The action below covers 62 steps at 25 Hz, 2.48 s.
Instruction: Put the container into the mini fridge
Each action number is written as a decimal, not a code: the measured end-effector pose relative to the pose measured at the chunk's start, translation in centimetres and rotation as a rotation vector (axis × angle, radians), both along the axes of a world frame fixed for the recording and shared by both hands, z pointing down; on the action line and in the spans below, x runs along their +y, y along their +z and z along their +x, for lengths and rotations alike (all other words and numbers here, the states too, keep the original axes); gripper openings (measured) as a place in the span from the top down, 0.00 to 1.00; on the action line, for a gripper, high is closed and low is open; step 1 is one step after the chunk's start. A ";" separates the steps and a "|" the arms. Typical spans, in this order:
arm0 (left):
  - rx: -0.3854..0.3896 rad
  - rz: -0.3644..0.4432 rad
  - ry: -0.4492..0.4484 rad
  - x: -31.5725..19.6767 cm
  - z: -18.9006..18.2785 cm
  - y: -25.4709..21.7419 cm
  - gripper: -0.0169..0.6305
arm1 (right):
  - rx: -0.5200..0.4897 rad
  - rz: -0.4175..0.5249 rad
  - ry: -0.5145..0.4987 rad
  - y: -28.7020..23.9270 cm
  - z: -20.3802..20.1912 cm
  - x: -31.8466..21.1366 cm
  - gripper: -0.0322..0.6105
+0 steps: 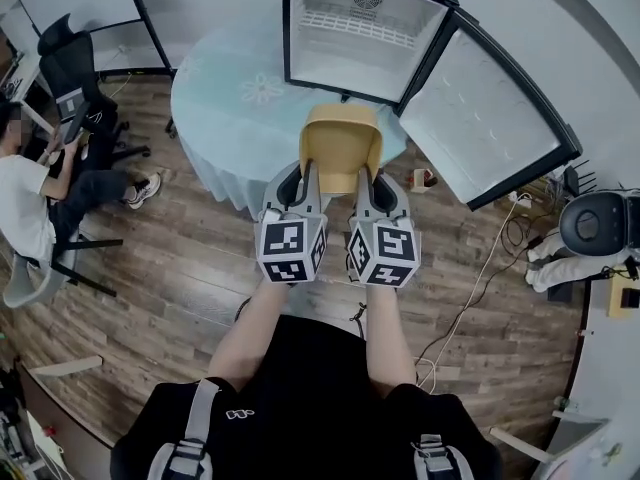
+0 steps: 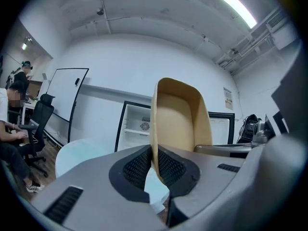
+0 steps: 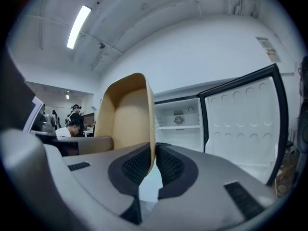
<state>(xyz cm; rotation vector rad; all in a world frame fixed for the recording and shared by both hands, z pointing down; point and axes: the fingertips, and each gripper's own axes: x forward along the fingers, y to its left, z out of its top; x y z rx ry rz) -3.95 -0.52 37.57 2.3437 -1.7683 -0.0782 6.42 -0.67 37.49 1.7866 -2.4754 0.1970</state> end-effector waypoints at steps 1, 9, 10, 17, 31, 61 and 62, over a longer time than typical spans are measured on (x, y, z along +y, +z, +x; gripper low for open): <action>-0.001 -0.010 0.001 -0.8 0.0 0.3 0.94 | -0.001 -0.009 0.001 0.3 0.0 -0.8 0.91; -0.034 -0.094 0.021 -7.1 -0.1 3.3 0.94 | -0.042 -0.098 0.020 3.8 -0.1 -7.0 0.91; -0.037 -0.109 0.023 -7.8 -0.3 3.9 0.94 | -0.044 -0.111 0.022 4.4 -0.3 -7.7 0.91; -0.030 -0.165 0.048 -13.2 -0.6 5.9 0.94 | -0.039 -0.168 0.048 6.2 -0.6 -12.8 0.91; 0.007 -0.125 0.113 -22.5 -0.3 3.1 0.94 | 0.009 -0.127 0.114 2.9 -0.4 -21.5 0.91; 0.040 -0.157 0.182 -27.1 4.7 2.7 0.94 | 0.045 -0.152 0.177 2.1 4.5 -25.4 0.91; 0.040 -0.161 0.176 -27.3 4.7 2.7 0.94 | 0.045 -0.156 0.171 2.2 4.6 -25.7 0.91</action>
